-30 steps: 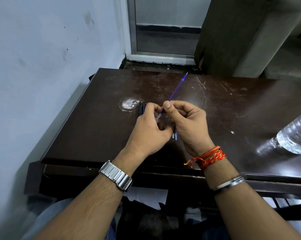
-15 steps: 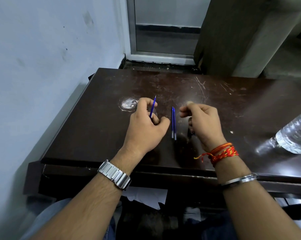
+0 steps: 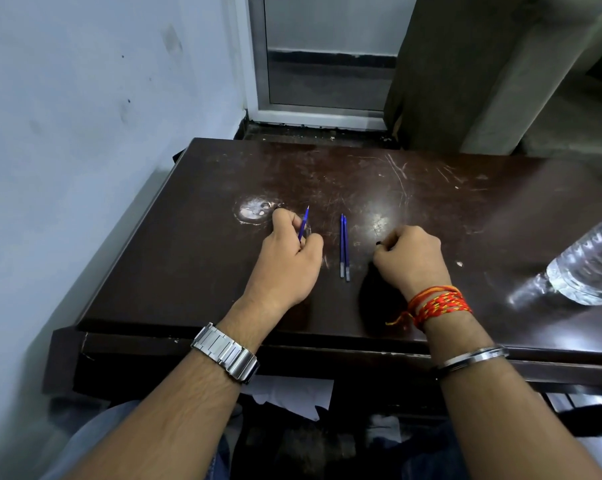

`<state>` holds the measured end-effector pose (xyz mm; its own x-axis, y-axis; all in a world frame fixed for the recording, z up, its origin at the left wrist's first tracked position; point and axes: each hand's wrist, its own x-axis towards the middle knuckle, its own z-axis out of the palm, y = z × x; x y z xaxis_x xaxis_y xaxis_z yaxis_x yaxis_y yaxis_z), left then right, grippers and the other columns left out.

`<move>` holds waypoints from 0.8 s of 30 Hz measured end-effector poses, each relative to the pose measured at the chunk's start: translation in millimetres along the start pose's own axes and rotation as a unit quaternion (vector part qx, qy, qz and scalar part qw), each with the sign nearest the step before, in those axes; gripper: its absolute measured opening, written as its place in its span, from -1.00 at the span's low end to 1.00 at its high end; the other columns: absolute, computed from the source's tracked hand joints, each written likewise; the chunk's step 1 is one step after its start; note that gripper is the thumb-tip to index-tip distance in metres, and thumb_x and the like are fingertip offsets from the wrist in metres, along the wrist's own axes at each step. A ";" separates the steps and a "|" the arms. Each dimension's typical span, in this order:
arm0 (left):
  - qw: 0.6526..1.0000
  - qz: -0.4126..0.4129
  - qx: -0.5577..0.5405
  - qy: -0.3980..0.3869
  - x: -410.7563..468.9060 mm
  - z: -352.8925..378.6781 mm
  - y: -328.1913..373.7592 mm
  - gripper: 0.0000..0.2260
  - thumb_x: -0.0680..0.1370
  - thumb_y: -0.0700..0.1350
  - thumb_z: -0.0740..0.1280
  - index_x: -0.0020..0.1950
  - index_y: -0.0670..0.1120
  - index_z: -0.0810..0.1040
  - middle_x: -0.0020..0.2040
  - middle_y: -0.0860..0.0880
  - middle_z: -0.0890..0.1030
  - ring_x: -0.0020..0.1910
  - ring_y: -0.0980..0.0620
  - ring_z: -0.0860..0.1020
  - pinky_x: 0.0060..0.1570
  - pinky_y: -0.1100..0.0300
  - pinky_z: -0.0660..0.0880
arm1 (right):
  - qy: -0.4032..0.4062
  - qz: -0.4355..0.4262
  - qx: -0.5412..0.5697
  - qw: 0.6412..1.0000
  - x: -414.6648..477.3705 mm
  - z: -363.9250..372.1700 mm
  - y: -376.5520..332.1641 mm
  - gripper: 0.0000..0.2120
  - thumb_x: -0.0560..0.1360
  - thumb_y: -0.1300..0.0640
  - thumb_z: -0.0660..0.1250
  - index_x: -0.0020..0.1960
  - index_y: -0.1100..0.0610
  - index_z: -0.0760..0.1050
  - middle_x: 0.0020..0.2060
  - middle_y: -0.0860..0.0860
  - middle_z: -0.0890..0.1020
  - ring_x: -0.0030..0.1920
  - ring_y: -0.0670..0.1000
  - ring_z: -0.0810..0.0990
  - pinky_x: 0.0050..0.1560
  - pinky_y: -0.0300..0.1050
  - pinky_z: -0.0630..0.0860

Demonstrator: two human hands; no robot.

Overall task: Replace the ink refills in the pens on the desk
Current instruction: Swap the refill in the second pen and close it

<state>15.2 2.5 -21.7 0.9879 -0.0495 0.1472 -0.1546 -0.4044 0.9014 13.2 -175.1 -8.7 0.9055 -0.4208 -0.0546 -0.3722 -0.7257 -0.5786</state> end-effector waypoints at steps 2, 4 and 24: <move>1.000 -0.001 0.007 -0.003 0.0 -0.1 0.9 -0.82 0.57 -0.12 0.23 -0.13 0.08 0.25 -0.32 0.07 0.45 -0.48 0.31 0.44 -0.48 0.45 0.32 | -0.014 0.013 -0.003 1.000 0.9 -1.5 0.6 -0.83 0.48 0.17 0.28 -0.01 0.22 0.57 0.00 0.23 0.60 -0.10 0.18 0.55 -0.04 -0.08 0.51; 1.000 -0.005 0.011 -0.005 -0.1 -0.3 1.1 -0.82 0.57 -0.11 0.23 -0.13 0.09 0.25 -0.32 0.07 0.46 -0.47 0.31 0.44 -0.48 0.43 0.32 | -0.026 0.016 -0.004 1.000 0.9 -2.6 0.5 -0.83 0.48 0.20 0.28 0.02 0.22 0.57 0.01 0.22 0.59 -0.10 0.18 0.55 -0.04 -0.07 0.53; 0.992 0.016 0.006 -0.122 -3.5 7.4 -0.6 -0.92 0.51 -0.10 0.15 -0.03 0.06 0.35 -0.36 0.04 0.54 -0.44 0.18 0.45 -0.33 0.18 0.38 | -0.015 -0.043 0.511 0.859 -16.6 7.8 -34.8 -0.82 0.47 0.33 0.33 0.03 0.23 0.62 -0.39 0.02 0.63 -0.40 -0.07 0.61 -0.33 -0.19 0.58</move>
<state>11.9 -3.9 -25.7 0.9569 -0.2813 0.0718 -0.1877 -0.4106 0.8923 12.7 -138.6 6.0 0.9311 -0.3646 0.0132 0.0566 0.1084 -0.9925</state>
